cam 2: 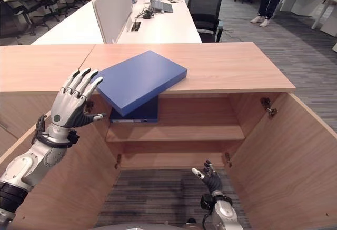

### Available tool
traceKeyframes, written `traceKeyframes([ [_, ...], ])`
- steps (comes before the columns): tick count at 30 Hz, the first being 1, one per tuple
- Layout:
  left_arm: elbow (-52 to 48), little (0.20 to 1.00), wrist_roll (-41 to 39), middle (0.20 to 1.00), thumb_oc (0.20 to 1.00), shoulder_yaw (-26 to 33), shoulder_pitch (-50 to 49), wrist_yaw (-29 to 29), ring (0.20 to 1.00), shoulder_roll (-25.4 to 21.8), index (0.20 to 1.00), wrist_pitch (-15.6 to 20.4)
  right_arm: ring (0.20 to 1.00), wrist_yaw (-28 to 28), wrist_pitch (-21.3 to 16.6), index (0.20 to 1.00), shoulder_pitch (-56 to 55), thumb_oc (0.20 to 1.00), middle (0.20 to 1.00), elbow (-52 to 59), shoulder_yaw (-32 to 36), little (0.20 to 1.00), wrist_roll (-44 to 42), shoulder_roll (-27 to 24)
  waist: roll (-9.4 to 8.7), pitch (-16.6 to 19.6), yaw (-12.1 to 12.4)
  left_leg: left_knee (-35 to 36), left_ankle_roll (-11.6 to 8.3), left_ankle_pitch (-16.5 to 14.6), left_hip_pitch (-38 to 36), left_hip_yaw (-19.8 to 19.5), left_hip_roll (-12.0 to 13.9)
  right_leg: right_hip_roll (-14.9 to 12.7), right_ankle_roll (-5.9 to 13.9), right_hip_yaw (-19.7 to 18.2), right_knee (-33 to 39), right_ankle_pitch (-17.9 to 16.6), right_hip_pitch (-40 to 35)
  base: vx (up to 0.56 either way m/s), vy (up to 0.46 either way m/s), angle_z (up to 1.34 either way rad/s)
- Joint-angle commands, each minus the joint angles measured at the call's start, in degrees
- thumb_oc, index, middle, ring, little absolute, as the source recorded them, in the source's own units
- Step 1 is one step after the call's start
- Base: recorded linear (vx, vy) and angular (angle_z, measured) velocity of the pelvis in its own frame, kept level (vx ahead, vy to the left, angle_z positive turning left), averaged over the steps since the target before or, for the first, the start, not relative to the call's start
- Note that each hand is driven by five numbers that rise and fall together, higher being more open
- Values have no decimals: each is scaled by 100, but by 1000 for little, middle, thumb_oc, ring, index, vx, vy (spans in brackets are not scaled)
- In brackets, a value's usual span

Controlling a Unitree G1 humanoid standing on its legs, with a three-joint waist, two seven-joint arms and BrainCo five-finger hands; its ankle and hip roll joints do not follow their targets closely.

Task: Put the empty folder in the office cabinet

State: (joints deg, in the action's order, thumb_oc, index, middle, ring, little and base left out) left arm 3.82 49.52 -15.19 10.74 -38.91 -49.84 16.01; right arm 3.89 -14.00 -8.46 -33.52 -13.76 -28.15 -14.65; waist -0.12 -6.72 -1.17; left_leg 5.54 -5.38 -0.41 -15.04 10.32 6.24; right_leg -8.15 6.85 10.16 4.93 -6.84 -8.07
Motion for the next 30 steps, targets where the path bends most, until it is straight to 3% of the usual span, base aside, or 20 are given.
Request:
traceKeyframes([
  [1, 183, 1000, 200, 1000, 1000, -48, 729, -26, 1000, -187, 1000, -79, 1000, -97, -426, 1000, 403, 1000, 1000, 477, -68, 1000, -112, -92, 23, -196, -60, -54, 62, -223, 61, -216, -90, -4, 332, -7, -980, 1028, -37, 0, 0, 0],
  [10, 571, 1000, 311, 1000, 1000, -658, 1171, 308, 1000, -372, 1000, 8, 1000, -115, -454, 1000, 393, 1000, 1000, 492, -30, 1000, -254, -157, 44, -175, -130, -54, 77, -216, 40, -175, -116, -10, 336, -20, -1003, 1023, -18, -15, 8, -1],
  [30, 1106, 1000, 295, 1000, 1000, -1283, 1818, 514, 1000, -149, 1000, -32, 1000, -110, -450, 1000, 427, 1000, 1000, 527, -117, 1000, -231, -231, 81, -164, -267, -54, 75, -209, 40, -138, -113, -2, 338, -42, -1002, 1015, 18, 0, 0, 0],
])
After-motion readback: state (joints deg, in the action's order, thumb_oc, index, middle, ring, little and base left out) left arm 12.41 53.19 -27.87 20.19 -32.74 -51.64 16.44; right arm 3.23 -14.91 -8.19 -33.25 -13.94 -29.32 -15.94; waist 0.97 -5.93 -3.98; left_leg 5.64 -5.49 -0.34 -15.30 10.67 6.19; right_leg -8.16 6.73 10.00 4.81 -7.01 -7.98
